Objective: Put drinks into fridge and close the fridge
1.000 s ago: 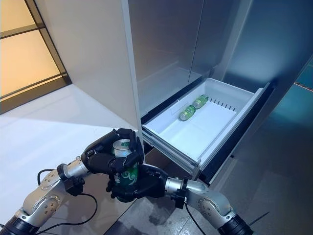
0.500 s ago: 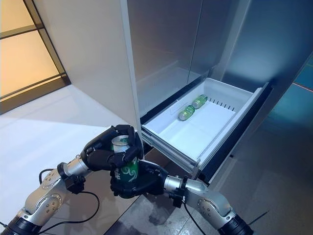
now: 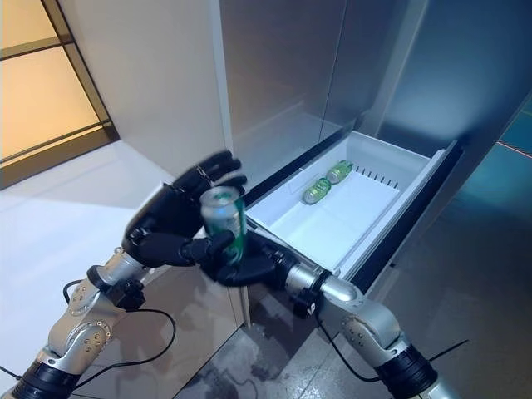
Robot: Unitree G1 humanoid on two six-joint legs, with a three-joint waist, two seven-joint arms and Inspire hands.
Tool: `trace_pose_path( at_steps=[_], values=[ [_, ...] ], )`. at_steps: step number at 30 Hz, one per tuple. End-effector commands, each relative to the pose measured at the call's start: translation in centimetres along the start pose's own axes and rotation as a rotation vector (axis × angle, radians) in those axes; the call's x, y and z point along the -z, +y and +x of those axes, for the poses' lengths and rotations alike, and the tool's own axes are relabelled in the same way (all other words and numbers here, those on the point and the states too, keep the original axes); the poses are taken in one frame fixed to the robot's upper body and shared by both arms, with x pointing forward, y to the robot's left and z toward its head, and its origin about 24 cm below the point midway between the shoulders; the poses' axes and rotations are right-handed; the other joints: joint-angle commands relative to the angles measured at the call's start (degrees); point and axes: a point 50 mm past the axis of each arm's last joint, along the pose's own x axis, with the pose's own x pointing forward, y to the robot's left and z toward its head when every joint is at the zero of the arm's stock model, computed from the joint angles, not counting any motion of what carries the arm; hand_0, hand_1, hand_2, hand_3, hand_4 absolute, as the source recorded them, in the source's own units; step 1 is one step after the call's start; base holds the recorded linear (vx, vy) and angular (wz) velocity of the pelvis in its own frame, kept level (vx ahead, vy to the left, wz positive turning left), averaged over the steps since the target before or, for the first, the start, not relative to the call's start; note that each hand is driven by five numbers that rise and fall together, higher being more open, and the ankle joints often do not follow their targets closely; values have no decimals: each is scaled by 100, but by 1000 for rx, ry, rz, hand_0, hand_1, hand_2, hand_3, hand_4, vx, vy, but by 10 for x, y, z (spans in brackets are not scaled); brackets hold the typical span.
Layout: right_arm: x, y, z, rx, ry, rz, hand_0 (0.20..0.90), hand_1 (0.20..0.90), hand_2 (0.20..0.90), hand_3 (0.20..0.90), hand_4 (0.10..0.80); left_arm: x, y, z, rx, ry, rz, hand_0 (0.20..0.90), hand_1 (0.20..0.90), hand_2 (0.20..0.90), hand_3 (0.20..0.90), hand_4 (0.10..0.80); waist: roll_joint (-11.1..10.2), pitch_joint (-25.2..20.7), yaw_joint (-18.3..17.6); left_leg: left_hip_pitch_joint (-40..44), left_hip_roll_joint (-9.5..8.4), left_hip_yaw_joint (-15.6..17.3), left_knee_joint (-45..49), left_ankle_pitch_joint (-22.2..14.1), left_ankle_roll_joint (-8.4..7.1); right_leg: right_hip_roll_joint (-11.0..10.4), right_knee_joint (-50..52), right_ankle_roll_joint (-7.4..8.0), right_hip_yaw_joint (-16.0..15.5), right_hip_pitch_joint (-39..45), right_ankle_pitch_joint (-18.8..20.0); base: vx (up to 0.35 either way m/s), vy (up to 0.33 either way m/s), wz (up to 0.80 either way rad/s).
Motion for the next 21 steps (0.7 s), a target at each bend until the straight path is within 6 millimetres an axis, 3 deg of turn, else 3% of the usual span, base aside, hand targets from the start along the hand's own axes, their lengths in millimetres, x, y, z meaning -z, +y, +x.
trace_pose_path(
  at_steps=[1,8,13,16,19,21],
  values=[
    [-118,-20,-5,215,-569,-357,300,300,300,200,100,-41,-4,27,69,-247,118,900,900,900,900,800,-198,-431,-35,-217,-292,-213,218,-277,109,90,574,182,80,-239,-427,0,0,0],
    [-162,-46,-44,728,-692,-1014,300,300,300,200,100,-26,-3,32,23,-149,24,900,900,900,900,800,-179,-380,-109,-211,-281,-197,228,-294,116,142,604,164,192,-266,-413,0,0,0],
    [-168,-59,-46,828,-661,-1054,300,300,300,200,100,-3,-6,32,31,-56,-110,900,900,900,900,800,-181,-354,-85,-239,-290,-213,264,-296,111,142,600,169,208,-270,-389,0,0,0],
    [-170,-80,-45,935,-600,-1062,300,300,300,200,100,36,-21,26,82,99,-398,900,900,900,900,800,-205,-338,8,-274,-310,-266,323,-309,107,112,604,162,142,-260,-383,11,-1,0],
    [-175,-96,-43,993,-554,-1060,300,300,300,200,100,63,-38,19,140,210,-566,900,900,900,900,800,-222,-334,68,-281,-315,-276,358,-332,97,80,608,164,70,-246,-382,41,0,6],
    [-182,-117,-45,1037,-495,-1015,300,300,300,200,100,91,-62,4,197,346,-761,900,900,900,900,800,-242,-327,137,-227,-314,-288,352,-393,82,51,604,177,-11,-179,-439,70,4,10]
  ],
)
